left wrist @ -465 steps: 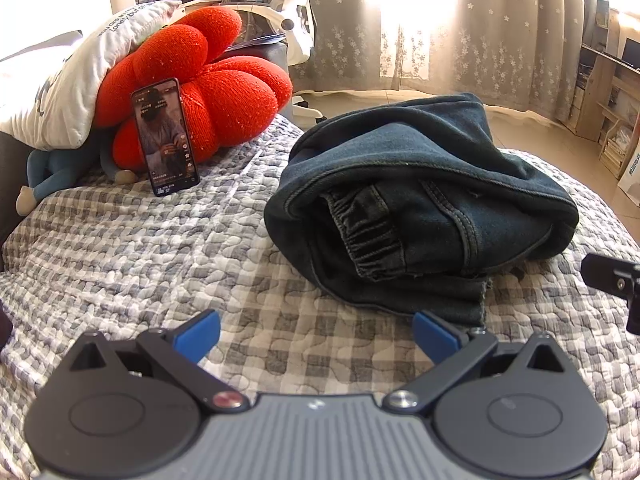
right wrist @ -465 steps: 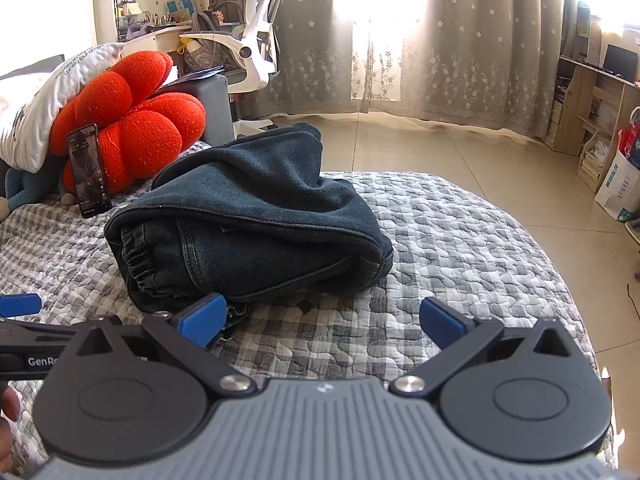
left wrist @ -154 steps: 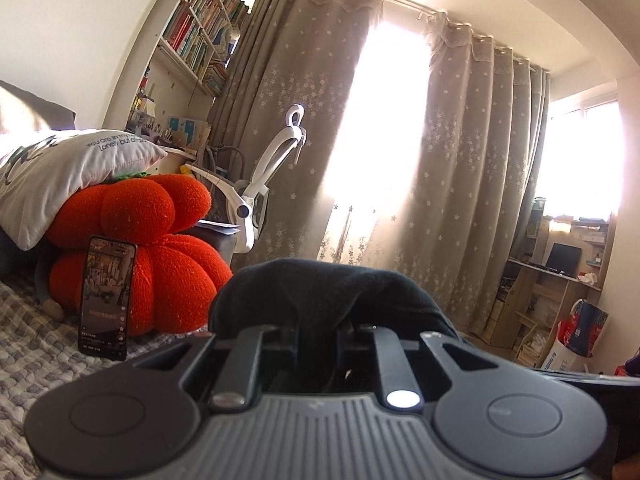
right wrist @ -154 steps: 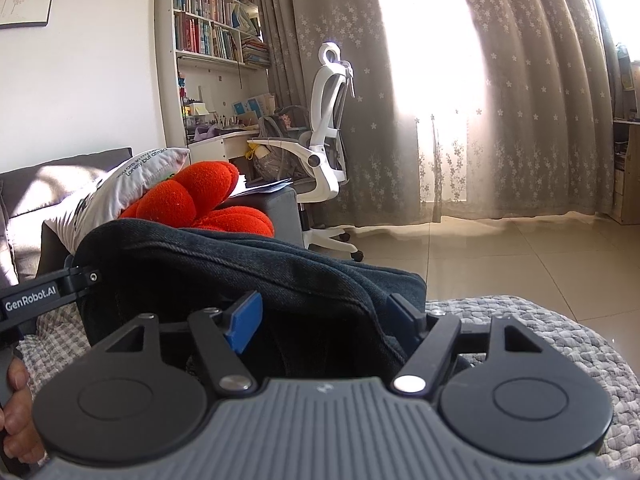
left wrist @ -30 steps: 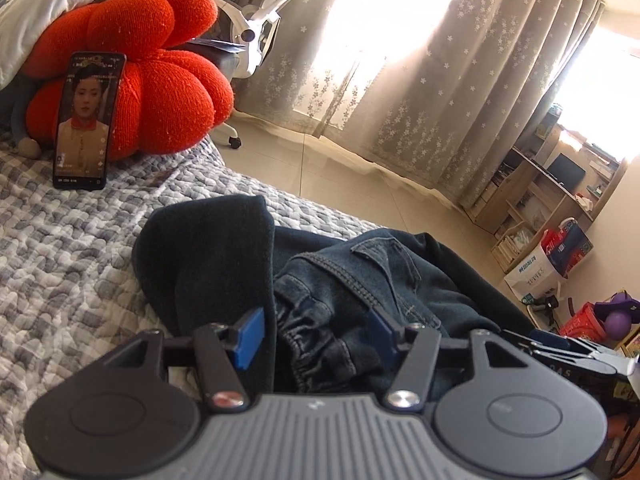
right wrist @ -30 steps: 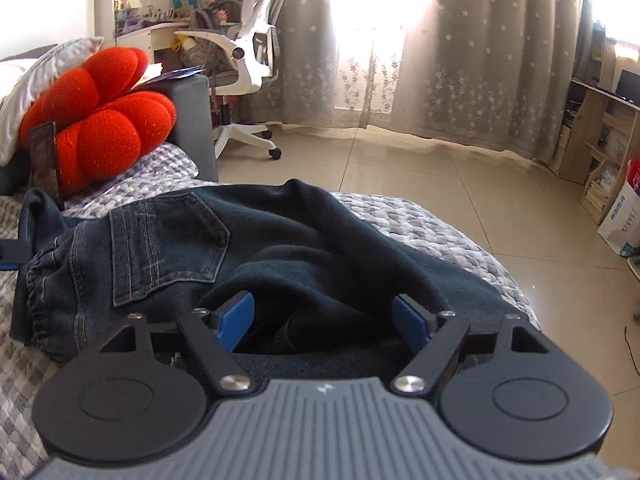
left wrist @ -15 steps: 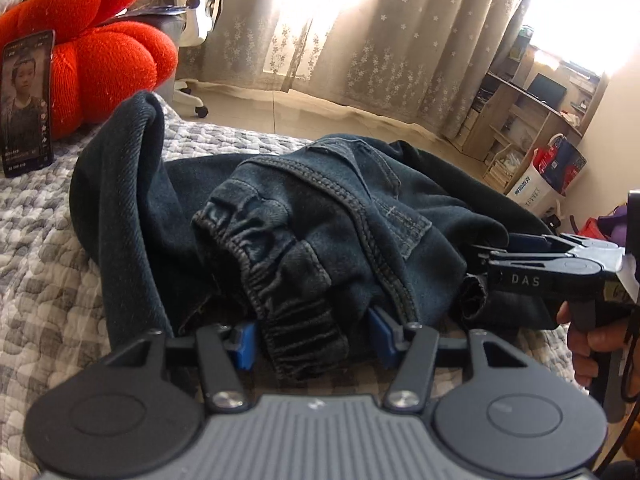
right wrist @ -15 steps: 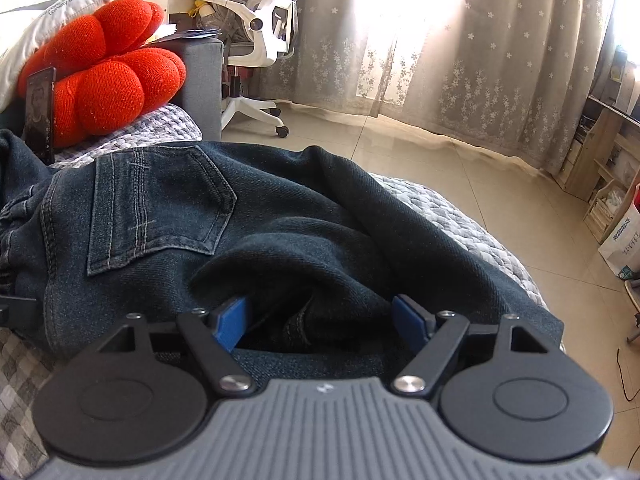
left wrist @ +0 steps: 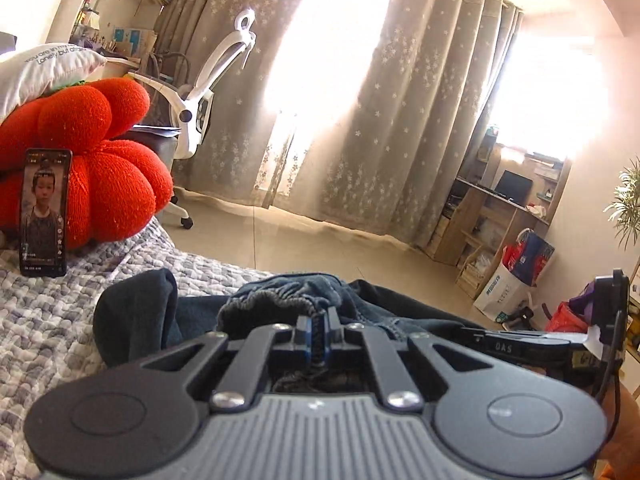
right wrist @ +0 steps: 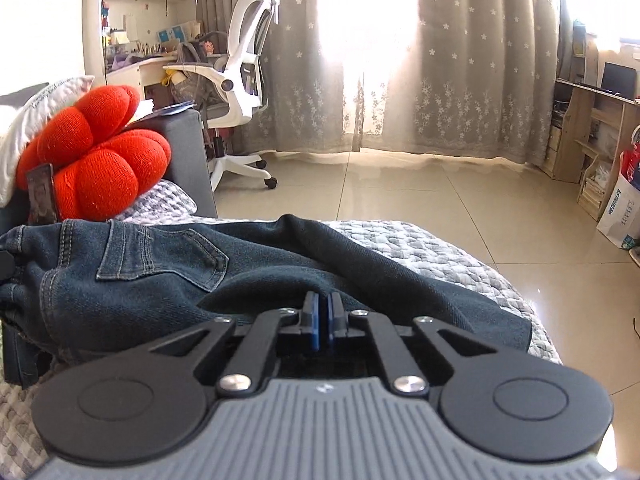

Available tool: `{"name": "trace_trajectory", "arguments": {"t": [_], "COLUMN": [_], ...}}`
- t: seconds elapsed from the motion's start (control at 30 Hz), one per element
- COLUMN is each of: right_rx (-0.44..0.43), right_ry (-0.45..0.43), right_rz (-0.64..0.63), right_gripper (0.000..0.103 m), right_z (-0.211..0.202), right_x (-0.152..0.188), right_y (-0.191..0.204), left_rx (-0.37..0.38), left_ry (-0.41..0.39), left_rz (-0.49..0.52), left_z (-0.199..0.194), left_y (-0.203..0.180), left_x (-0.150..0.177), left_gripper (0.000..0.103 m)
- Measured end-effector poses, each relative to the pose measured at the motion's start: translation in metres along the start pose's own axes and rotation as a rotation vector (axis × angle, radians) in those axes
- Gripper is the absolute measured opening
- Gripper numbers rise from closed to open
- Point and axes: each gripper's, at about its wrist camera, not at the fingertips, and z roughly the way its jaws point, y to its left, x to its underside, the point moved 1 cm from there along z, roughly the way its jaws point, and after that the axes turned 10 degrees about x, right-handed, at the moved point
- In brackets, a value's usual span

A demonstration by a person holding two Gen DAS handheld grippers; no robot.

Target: Fold clothes

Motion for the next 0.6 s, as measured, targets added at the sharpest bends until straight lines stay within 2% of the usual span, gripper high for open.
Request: {"name": "trace_trajectory", "arguments": {"t": [0.03,0.17,0.27,0.37,0.47,0.6], "right_rx": [-0.008,-0.071,-0.107,-0.111,-0.103,-0.118], "right_ry": [-0.015,-0.107,-0.120,-0.079,-0.043,-0.020], "right_rz": [0.004,-0.025,-0.073,-0.133,-0.181,-0.181], "right_gripper": [0.001,0.001,0.001,0.002,0.009,0.014], "right_z": [-0.006,-0.042,-0.053,-0.045,-0.037,-0.034], "right_x": [-0.002,-0.009,-0.009,-0.001,0.004,0.003], "right_y": [0.001,0.003,0.008,0.016,0.025,0.033], "left_rx": [-0.003,-0.029,-0.050,-0.062,-0.068,-0.078], "left_ry": [-0.001,0.022,0.034,0.065,0.084,0.108], "left_rz": [-0.006,-0.003,-0.025,-0.062,-0.073,-0.060], "left_z": [-0.002,-0.012,-0.020,-0.029,-0.040,-0.055], "left_y": [0.000,0.004,0.015,0.025,0.031,0.033], "left_x": [-0.001,-0.005,-0.004,-0.001,0.004,0.007], "left_gripper": [0.005,0.005,0.005,0.005,0.005,0.005]}}
